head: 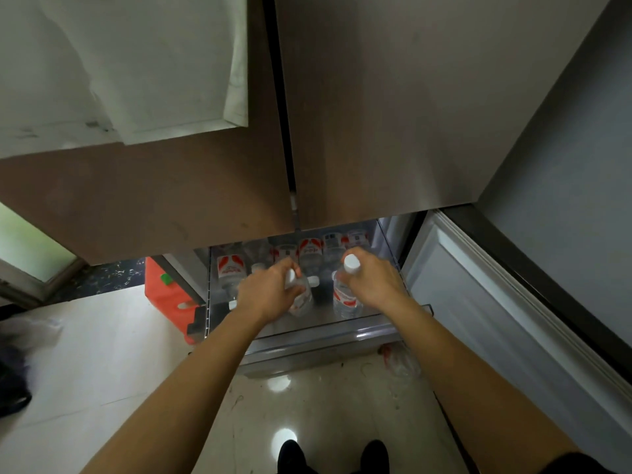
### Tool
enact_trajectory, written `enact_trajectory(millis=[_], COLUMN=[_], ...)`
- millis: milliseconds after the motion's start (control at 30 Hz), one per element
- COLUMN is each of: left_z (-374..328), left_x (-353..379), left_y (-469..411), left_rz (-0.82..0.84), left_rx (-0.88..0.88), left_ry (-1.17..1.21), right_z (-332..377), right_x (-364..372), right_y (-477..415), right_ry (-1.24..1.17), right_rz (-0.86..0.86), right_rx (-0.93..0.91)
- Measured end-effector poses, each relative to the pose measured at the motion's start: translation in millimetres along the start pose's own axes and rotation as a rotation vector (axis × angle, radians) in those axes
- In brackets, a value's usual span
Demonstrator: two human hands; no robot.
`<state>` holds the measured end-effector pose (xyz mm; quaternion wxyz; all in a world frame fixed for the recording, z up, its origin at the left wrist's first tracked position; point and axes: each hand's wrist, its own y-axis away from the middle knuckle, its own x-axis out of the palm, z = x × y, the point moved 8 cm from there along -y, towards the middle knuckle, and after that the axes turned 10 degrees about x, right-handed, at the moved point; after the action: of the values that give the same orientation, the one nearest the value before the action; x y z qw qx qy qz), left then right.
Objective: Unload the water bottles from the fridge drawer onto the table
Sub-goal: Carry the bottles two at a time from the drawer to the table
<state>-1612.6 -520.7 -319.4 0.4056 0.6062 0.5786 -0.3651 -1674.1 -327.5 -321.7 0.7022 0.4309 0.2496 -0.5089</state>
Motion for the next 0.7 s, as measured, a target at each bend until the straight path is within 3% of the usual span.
enact_trajectory(millis=[200,333,500,600,700], left_z=[15,27,41,37,32], left_x=[10,23,62,65,58], left_y=[-4,2,7,9,11], left_rz=[-0.123,-0.249,-0.12,-0.168,-0.214], left_rx=[-0.014,-0.128,-0.215,-0.213,-0.21], left_ry=[0.035,0.263,0.437,0.5,0.534], right_z=[-13,-23,-34,-44,-47], right_x=[6,15,25,34,39], right_y=[4,8,4,3,-1], right_ry=[0.016,-0.028,0.037,0.124,0.003], right_rz=[-0.092,-0.137,-0.191,-0.137,-0.056], right_rx=[0.033,0.069,0.086,0.111,0.096])
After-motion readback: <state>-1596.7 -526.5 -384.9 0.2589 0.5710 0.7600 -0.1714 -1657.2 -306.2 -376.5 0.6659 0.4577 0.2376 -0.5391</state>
